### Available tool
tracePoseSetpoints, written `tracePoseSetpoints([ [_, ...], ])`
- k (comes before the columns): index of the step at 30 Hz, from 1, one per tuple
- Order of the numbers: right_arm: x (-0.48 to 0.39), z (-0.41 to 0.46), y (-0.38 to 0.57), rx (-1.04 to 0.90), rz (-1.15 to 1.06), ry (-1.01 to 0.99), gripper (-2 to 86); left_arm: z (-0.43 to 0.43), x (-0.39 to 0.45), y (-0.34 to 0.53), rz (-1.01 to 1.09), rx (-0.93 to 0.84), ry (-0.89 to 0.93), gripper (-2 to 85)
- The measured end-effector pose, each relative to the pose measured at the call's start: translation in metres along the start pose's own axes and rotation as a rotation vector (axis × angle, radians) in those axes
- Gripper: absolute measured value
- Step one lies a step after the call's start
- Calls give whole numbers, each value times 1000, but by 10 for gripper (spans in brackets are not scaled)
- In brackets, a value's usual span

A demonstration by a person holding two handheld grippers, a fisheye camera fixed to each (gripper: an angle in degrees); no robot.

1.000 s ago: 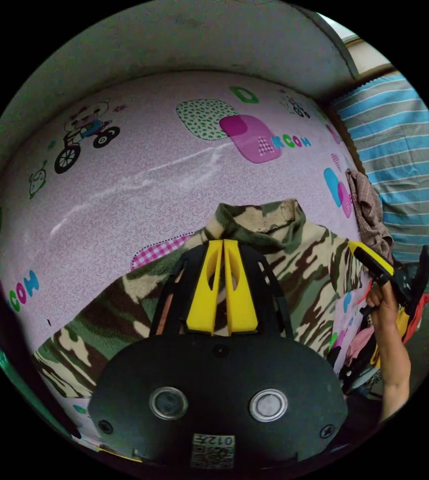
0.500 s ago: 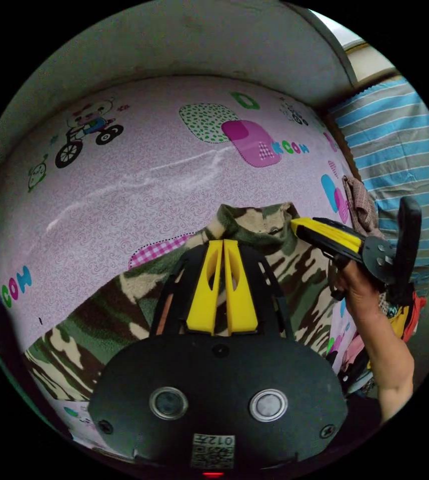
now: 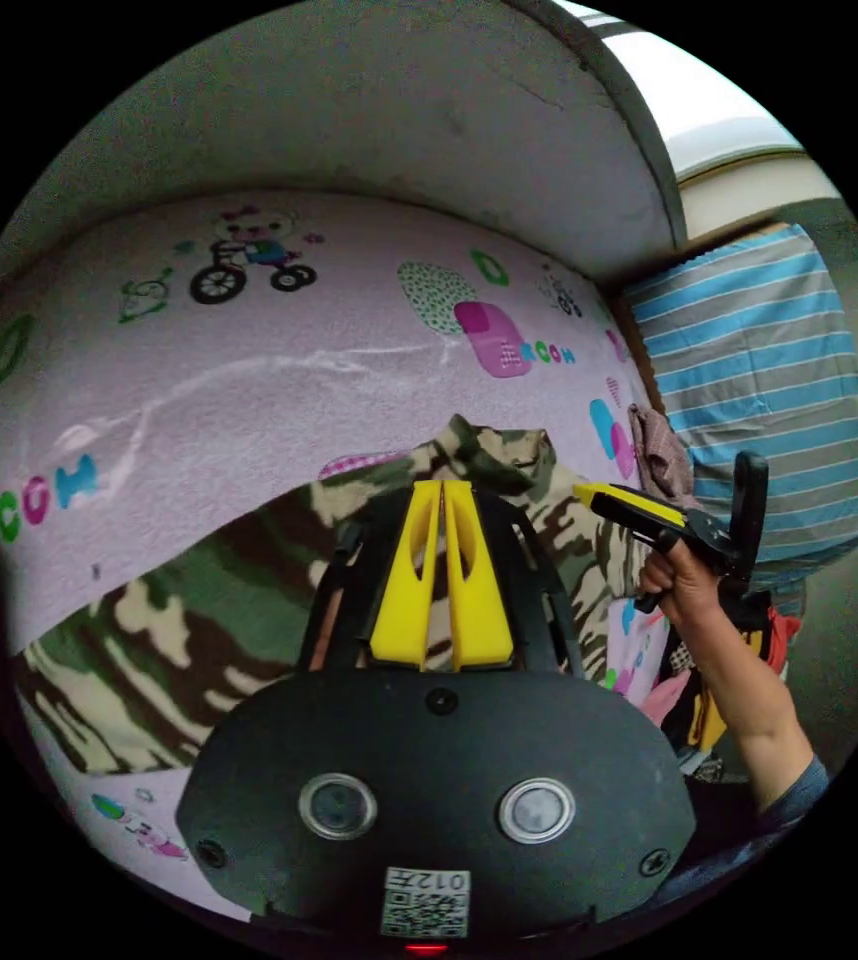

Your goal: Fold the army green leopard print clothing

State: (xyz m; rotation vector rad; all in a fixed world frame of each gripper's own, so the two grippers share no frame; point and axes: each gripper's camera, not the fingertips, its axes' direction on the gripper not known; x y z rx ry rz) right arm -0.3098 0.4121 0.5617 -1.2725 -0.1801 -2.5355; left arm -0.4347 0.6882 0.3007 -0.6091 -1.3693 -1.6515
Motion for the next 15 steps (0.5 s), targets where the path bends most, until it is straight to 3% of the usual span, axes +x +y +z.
tracePoseSetpoints([
  [8, -63, 31, 18, -67, -126, 19, -10, -28, -30, 93, -21, -14, -240, 6],
  [15, -94, 54, 5, -107, -171, 215, -10, -20, -42, 137, -20, -43, -407, 5],
])
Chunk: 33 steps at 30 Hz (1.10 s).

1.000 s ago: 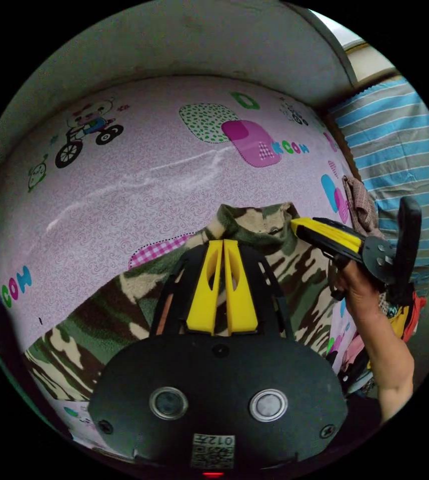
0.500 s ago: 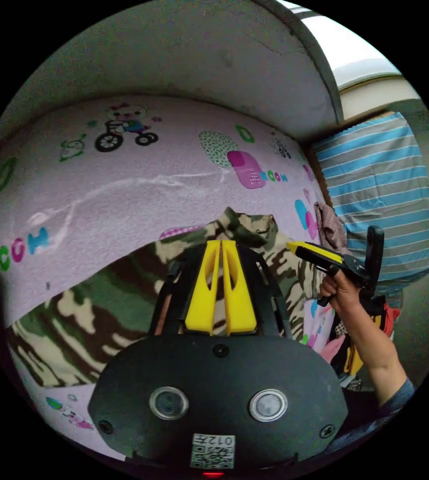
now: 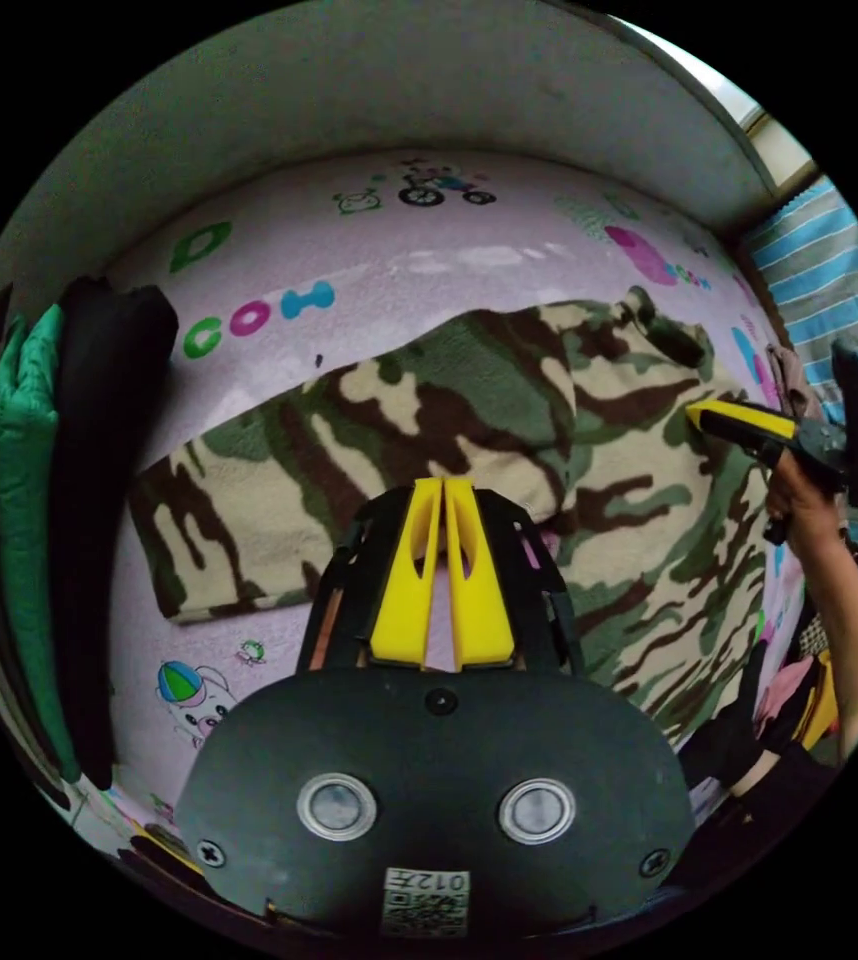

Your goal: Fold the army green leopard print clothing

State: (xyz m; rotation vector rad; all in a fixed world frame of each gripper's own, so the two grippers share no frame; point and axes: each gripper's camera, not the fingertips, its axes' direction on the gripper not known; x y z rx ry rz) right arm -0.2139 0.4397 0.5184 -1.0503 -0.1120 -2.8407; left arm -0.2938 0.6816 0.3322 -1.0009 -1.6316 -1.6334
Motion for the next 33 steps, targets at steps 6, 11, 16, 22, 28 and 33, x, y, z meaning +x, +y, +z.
tracePoseSetpoints([
  [6, -4, 0, -15, -26, 42, 29, -10, 1, -2, 25, -14, 52, 17, 1],
  [11, 16, -19, -1, -22, 99, -44, -10, 4, -10, 44, -58, 115, 76, 1],
  [16, 69, -55, 53, 7, 191, 32, -10, -35, 19, 52, 23, 279, 66, 5],
  [22, 137, -56, 88, -7, 442, 79, -10, -6, 91, 28, 228, 206, 231, 7],
  [28, 157, -29, 87, -78, 528, 118, -10, 29, 96, 34, 259, 82, 204, 8],
  [33, 150, -25, 83, -102, 436, 221, -10, 33, 96, 33, 271, 83, 206, 6],
])
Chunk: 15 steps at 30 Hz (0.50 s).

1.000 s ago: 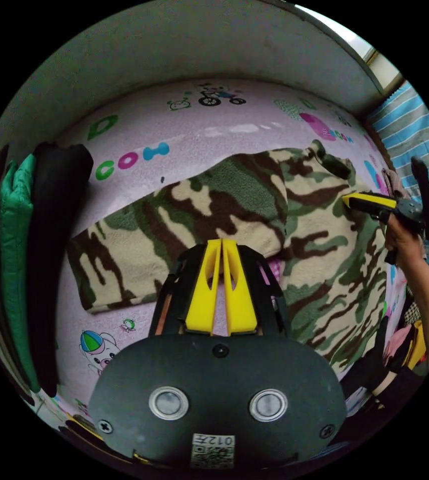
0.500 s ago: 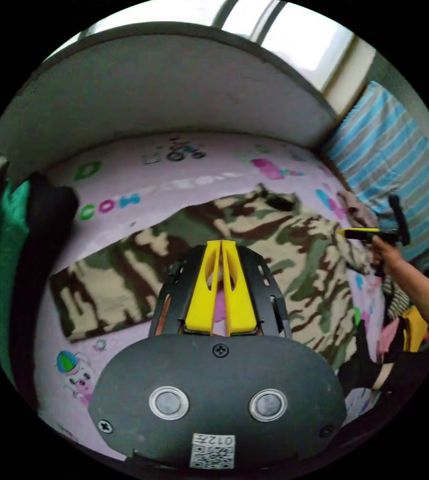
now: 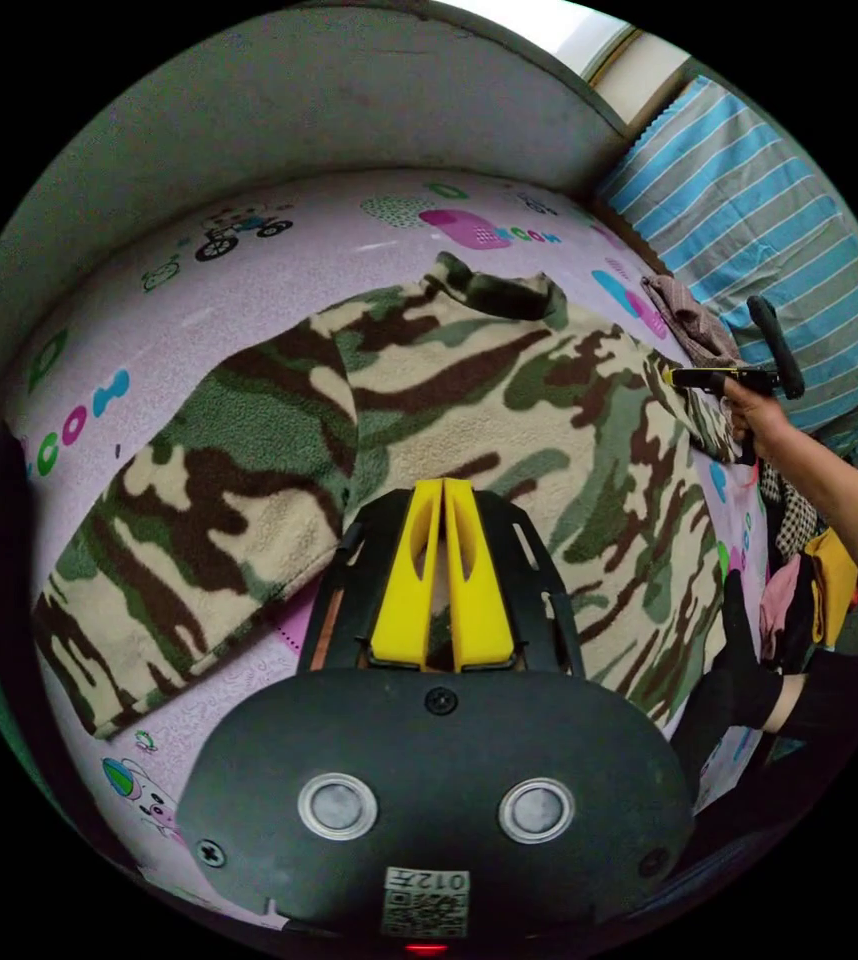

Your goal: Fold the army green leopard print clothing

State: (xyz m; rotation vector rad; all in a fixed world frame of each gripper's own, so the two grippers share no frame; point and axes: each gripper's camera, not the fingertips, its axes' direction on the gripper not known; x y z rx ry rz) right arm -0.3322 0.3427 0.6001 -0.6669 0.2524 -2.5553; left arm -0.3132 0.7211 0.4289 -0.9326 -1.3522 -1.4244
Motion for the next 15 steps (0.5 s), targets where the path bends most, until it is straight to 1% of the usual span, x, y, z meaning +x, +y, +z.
tracePoseSetpoints([
  [2, 1, -4, -5, -42, 13, -30, -10, 1, 1, 1, 5, 5, -8, 5],
  [4, 1, -17, 1, -1, 27, -31, -10, 2, 1, 2, 7, 9, -11, 5],
  [6, 2, -31, 12, 25, 39, -109, -10, 3, -1, 4, 2, 18, -1, 4],
  [7, 2, -36, 21, 23, 43, -190, -10, 3, -3, 4, -4, 17, 6, 4],
  [8, 1, -37, 31, 8, 46, -226, -10, 4, -4, 4, -5, 16, 9, 4],
  [12, 5, -19, 49, -68, 62, -200, -10, 6, -6, 4, -6, 17, 12, 4],
  [14, 13, -2, 53, -123, 94, -150, -10, 6, -7, 5, -4, 19, 10, 4],
  [15, 14, -2, 54, -106, 84, -154, -10, 7, -8, 5, -3, 19, 12, 3],
])
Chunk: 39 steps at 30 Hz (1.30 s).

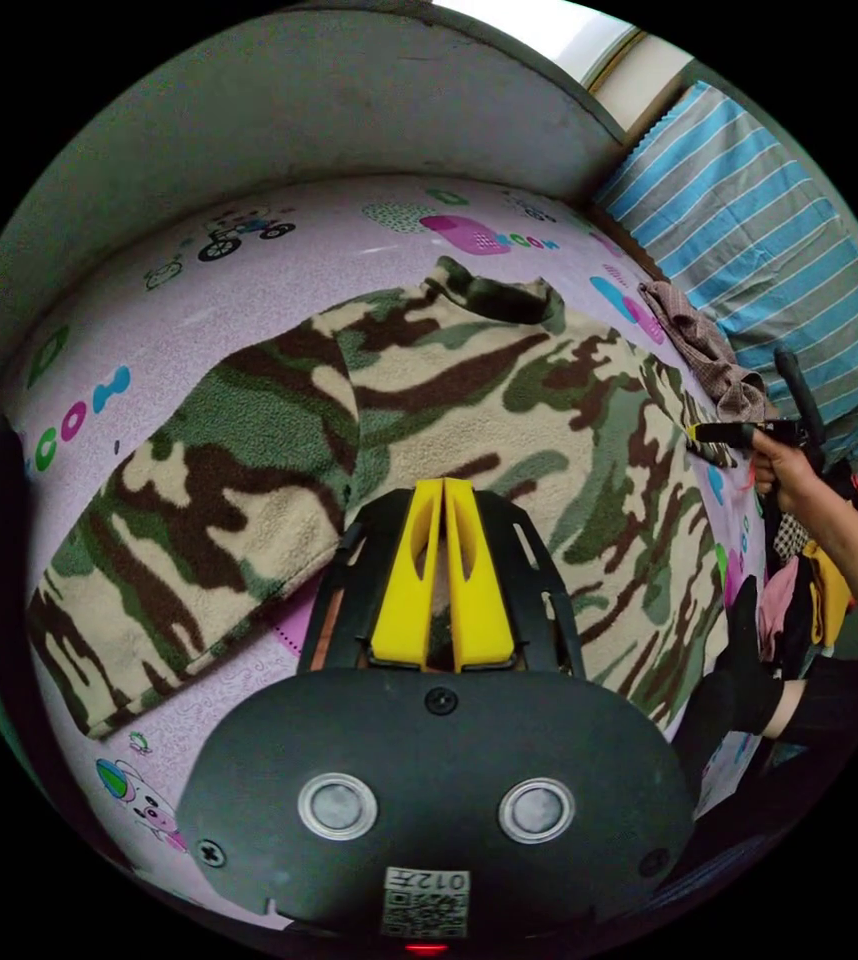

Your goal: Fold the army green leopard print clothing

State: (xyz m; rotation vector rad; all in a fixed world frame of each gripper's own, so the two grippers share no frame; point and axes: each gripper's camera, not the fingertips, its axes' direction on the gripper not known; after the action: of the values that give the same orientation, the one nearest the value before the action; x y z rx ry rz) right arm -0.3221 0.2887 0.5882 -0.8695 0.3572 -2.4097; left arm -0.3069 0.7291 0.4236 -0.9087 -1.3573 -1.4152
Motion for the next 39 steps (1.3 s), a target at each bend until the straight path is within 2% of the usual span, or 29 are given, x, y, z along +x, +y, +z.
tracePoseSetpoints([
  [5, 3, -3, 2, 2, 49, 109, -9, 2, -10, 0, -27, -1, 39, 2],
  [7, -10, -15, 6, 67, 9, 143, -9, 3, -11, 0, -31, -3, 43, 2],
  [10, -31, -25, 8, 129, -67, 88, -10, 4, -12, 0, -25, -1, 32, 2],
  [13, -37, -14, 0, 112, -90, 48, -10, 4, -13, 1, -21, 0, 29, 2],
  [19, -19, 2, -2, 76, 12, -13, -9, 6, -22, 1, -34, 0, 62, 1],
  [22, -29, -9, -5, 133, 50, 60, -9, 7, -27, 1, -49, -3, 79, 1],
  [24, -42, -17, -10, 194, -15, -45, -9, 6, -26, 1, -43, -4, 70, 1],
  [26, -58, -14, -21, 171, -52, -109, -9, 6, -25, 2, -32, -2, 55, 1],
  [31, -73, 7, -27, 133, -126, -44, -10, 5, -27, 3, -26, -1, 58, 1],
  [34, -64, 7, -34, 78, -8, -88, -10, 4, -32, 4, -37, -2, 80, 1],
  [39, -85, -14, -50, 232, -44, 9, -10, 3, -30, 5, -28, -2, 63, 1],
])
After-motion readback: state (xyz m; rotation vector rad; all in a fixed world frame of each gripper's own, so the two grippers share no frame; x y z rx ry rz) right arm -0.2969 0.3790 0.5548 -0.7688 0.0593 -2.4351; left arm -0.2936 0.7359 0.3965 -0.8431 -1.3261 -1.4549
